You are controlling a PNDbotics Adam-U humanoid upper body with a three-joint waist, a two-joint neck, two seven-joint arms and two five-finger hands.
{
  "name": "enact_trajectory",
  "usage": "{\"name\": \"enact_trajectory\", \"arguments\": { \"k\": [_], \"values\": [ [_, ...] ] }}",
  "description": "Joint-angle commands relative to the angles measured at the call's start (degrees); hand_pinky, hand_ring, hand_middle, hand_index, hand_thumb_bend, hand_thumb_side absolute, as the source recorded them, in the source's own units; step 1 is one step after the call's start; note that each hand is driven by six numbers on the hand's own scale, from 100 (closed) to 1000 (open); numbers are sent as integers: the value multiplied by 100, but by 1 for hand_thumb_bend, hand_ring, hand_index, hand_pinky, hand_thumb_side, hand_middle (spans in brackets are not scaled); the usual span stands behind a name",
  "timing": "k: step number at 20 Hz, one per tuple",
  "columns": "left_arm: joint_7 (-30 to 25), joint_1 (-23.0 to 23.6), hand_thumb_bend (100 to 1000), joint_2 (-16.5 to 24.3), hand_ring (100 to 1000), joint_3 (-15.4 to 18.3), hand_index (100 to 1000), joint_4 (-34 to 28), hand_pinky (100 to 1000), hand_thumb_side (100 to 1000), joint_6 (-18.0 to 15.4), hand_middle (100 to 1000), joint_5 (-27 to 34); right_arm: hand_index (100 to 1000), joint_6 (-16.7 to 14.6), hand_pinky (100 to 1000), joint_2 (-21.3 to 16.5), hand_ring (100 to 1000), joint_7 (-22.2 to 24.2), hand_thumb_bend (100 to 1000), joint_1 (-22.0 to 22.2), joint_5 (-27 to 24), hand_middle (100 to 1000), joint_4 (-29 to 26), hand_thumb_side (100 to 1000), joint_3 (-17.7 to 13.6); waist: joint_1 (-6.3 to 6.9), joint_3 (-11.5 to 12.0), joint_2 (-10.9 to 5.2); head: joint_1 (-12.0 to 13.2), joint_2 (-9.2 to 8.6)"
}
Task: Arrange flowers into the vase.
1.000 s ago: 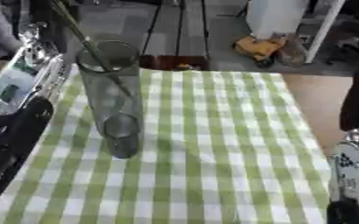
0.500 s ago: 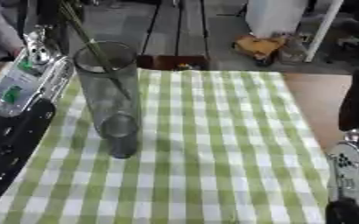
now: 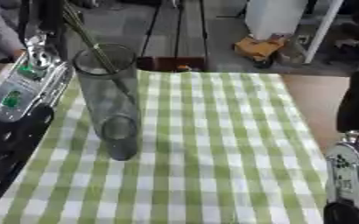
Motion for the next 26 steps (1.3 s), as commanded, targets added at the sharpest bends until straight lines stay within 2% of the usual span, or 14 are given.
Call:
{"name": "enact_trajectory", "arguments": {
  "k": [1, 13, 17, 26],
  "values": [
    [-44, -94, 100, 55, 432, -32, 245, -38, 126, 762, 39, 260, -219, 733, -2, 610, -57, 728, -32, 100, -57, 22, 642, -88, 856, -34, 3, -6, -105, -25, -45],
    [-391, 0, 100, 125, 474, -121, 352, -31, 141, 728, 270, 320, -819, 732, 5, 610, -66, 728, -82, 100, -33, 44, 641, -88, 854, -47, 9, 36, -128, -74, 10],
    [-484, 30, 100, 148, 562, -152, 464, -37, 209, 721, 309, 432, -935, 731, 8, 610, -61, 727, -101, 100, -29, 50, 641, -88, 854, -46, 19, 53, -147, -104, 17],
    [-941, 65, 100, 215, 689, -204, 639, -53, 313, 713, 501, 530, -1341, 731, 9, 610, -64, 725, -144, 100, -18, 55, 639, -88, 853, -42, 31, 76, -200, -122, 36]
  ]
}}
